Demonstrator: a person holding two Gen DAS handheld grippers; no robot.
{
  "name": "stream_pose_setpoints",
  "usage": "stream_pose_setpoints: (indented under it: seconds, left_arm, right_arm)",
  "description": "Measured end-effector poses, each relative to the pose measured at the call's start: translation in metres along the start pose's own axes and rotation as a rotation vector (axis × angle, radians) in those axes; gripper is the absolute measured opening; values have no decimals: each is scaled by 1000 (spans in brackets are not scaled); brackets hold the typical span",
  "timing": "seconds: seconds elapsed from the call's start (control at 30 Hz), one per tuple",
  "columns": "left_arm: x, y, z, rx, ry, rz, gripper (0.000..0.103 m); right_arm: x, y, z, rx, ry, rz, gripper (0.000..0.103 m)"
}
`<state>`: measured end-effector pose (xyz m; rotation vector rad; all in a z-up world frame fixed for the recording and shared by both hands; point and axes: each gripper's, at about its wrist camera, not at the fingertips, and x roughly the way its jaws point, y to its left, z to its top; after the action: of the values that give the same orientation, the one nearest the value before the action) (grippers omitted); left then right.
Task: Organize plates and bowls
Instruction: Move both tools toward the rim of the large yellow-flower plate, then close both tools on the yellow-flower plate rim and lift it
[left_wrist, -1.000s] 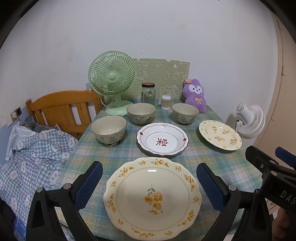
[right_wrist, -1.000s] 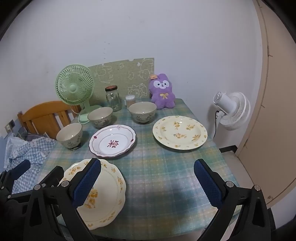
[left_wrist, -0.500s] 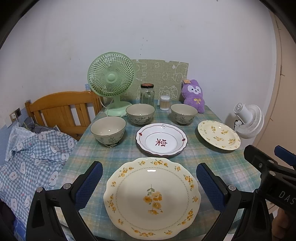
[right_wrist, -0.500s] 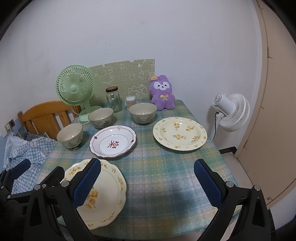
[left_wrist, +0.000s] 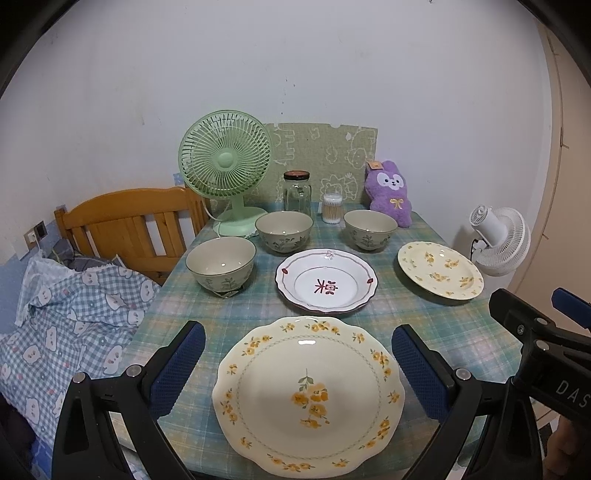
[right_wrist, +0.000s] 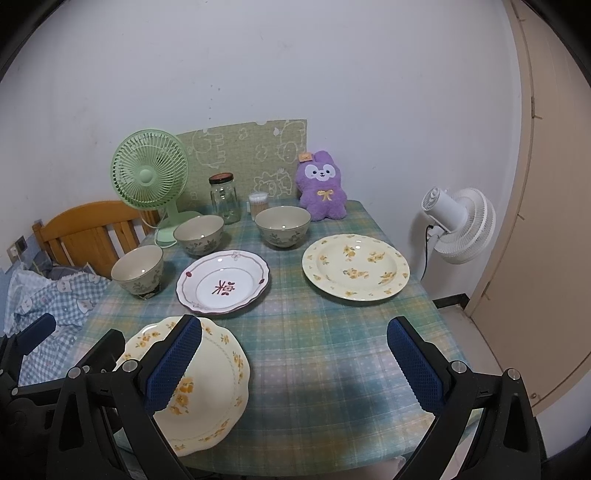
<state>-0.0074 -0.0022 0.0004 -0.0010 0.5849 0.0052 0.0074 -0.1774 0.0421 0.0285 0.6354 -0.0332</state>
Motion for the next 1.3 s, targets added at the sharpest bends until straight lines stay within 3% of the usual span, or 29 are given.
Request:
stream_pose_setpoints:
  seconds: [0.57,0.97,1.1,1.3]
  left_arm:
    - [3,-1,3,-5,-1,-13,101]
    - [21,22,12,-68,-15,-47,96]
    - [39,33,10,-51,37,-18,93]
    - [68,41,-7,-46,103,-67,89]
  right_arm:
    - [0,-2,-2,14,-10,-11,101]
    - [17,17,3,12,12,-40,101]
    - [32,26,2,26,40,-50,99]
    - [66,41,-16,30,116,-44,97]
